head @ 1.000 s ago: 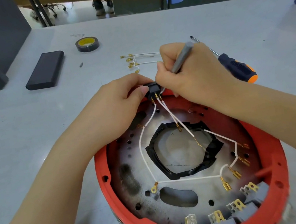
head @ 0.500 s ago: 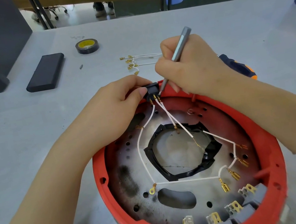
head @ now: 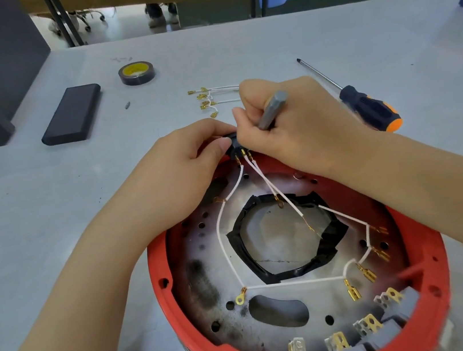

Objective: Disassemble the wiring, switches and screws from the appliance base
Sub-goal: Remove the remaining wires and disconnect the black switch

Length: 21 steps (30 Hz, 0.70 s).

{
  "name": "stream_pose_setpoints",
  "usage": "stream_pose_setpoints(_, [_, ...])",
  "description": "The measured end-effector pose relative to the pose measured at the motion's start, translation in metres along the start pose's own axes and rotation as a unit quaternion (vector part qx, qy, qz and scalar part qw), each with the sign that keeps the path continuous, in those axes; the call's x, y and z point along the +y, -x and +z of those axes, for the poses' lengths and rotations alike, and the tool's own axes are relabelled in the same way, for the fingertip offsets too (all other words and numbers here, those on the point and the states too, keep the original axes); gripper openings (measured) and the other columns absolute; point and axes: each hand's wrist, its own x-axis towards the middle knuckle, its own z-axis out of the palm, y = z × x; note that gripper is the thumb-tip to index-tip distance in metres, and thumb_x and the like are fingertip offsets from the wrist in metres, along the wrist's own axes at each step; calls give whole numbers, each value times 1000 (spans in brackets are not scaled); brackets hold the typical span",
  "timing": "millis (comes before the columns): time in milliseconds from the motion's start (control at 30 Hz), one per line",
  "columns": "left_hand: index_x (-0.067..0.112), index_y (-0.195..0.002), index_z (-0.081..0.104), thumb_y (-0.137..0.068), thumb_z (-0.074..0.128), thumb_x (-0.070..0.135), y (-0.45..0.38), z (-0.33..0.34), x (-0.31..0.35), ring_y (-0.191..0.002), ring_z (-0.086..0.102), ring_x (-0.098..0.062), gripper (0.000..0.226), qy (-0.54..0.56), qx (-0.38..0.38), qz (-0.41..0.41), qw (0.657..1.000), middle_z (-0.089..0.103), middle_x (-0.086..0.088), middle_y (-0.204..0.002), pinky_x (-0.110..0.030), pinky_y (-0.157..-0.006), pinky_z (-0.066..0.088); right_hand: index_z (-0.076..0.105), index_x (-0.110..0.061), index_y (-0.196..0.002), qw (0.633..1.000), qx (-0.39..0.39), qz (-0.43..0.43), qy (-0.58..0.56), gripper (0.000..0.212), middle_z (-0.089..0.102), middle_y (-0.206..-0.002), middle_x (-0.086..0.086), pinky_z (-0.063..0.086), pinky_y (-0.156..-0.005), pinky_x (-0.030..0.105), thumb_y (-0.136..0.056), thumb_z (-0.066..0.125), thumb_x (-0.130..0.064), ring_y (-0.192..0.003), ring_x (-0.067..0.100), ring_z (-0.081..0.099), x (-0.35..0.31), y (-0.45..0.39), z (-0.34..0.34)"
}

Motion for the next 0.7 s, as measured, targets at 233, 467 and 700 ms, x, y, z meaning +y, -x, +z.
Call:
stream_pose_setpoints(233, [41,-109,62,-99,43,30,-2,1,-1,-82,54,15,24,-6,4,-7,1000,64,27,-89,-1,-66,38,28,-20,-57,986,-23,126,-109,40,43,-43,-11,29,-43,16,-86,56,-13,-41,9,42,9,-10,0])
stream_pose_setpoints(467, [44,-110,61,-99,44,30,-1,1,-1,-92,54,13,25,3,3,-5,1000,64,26,-98,2,-70,36,30,-17,-55,977,-70,140,-142,39,40,-42,-4,29,-42,22,-83,56,-10,-41,11,39,10,-12,-1])
stream_pose_setpoints(700, [42,-109,63,-100,43,30,0,1,-2,-81,54,16,25,8,6,-6,1000,64,27,-88,2,-63,36,31,-18,-57,985,-10,128,-116,38,47,-46,-11,32,-45,16,-86,56,-13,-43,9,42,10,-8,-2])
